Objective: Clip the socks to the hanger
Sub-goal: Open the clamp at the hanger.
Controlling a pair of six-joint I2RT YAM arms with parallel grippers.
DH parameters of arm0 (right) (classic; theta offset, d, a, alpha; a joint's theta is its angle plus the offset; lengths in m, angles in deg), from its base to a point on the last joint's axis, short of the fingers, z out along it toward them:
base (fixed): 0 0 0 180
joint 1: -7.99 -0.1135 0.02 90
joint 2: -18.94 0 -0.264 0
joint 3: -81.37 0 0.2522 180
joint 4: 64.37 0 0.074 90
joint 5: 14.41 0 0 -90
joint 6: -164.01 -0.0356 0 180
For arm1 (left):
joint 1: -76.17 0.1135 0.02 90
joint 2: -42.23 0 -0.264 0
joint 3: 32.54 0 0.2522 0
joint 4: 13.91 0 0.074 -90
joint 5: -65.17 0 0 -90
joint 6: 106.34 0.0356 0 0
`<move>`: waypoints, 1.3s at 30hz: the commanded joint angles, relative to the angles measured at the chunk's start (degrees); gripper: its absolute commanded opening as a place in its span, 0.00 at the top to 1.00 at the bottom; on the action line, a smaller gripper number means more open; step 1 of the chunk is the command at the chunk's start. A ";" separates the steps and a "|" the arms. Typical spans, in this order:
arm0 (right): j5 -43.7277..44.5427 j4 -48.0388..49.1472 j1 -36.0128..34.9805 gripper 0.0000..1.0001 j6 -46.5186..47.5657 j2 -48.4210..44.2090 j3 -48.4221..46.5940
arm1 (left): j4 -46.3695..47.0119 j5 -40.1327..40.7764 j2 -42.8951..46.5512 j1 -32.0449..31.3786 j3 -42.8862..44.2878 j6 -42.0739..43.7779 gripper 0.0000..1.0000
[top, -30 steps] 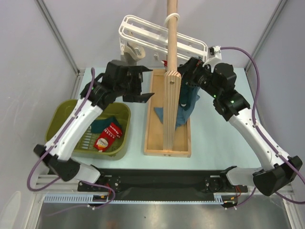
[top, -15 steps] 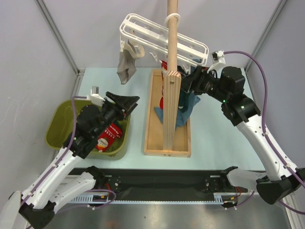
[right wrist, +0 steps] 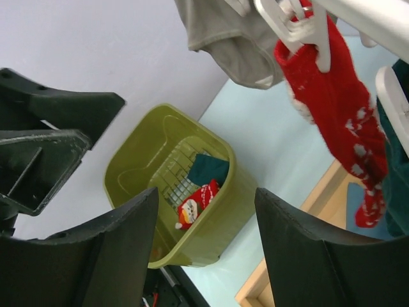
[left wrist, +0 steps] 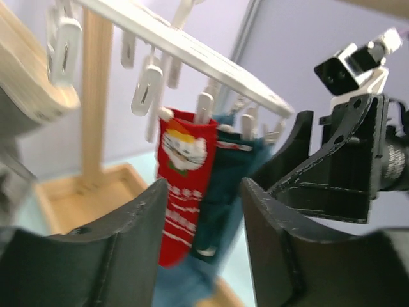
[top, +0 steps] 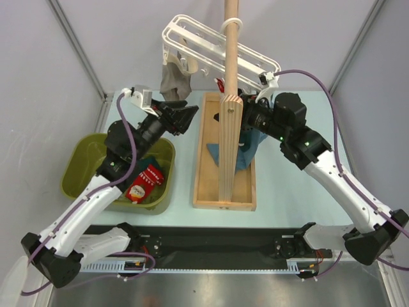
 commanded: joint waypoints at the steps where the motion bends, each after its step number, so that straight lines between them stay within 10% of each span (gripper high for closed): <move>1: 3.84 4.41 -0.57 0.32 0.47 1.22 -2.26 | 9.96 -0.10 -1.66 0.05 -1.96 14.24 0.47; 16: 5.96 9.60 -0.75 0.36 -1.29 0.70 -1.73 | 39.67 1.49 -13.54 0.14 -7.25 24.80 0.55; 39: 1.48 11.62 1.63 0.44 -2.34 -1.95 -0.32 | 40.22 1.67 -27.86 0.14 7.34 27.44 0.62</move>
